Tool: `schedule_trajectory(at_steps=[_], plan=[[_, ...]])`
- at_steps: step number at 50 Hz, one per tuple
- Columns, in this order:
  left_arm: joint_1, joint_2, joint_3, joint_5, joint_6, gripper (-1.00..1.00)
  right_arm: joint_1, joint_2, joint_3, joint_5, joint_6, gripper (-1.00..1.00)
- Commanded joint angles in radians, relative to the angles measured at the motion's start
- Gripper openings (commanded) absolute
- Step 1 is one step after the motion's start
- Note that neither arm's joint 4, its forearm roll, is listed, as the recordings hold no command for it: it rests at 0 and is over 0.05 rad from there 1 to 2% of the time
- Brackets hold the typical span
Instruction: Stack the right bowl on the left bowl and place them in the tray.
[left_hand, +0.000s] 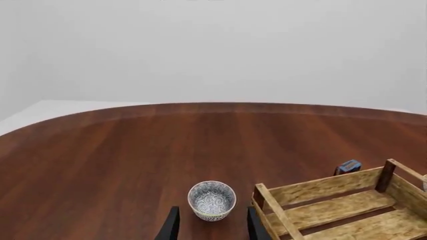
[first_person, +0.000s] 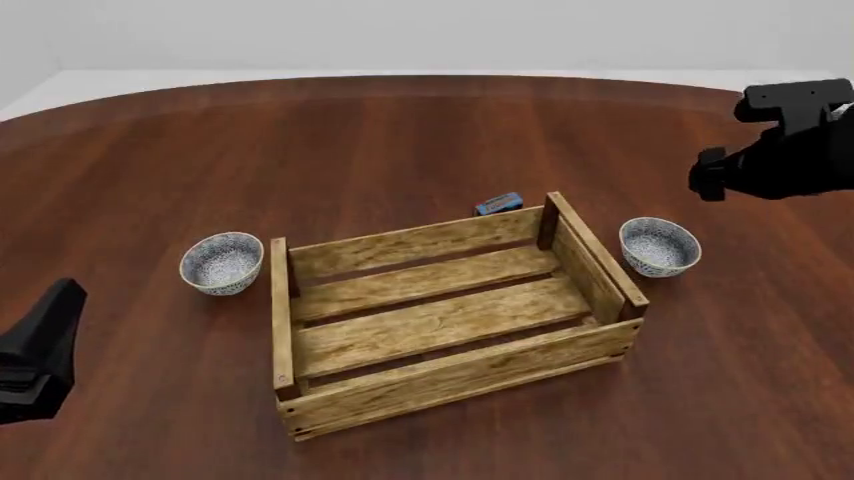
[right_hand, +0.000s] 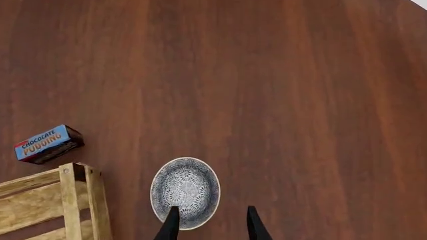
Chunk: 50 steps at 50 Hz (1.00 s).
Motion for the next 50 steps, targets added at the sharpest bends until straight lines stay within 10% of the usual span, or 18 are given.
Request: schedule_trajectory(at_steps=[1,50], plan=[[-0.005,-0.029,-0.011,0.032,-0.003,1.00,-0.021,0.109,-0.004,-0.058,-0.004,1.00],[0.000,-0.011,-0.015,0.013,-0.017,1.00,-0.031,0.385,0.026,-0.233,0.040,1.00]])
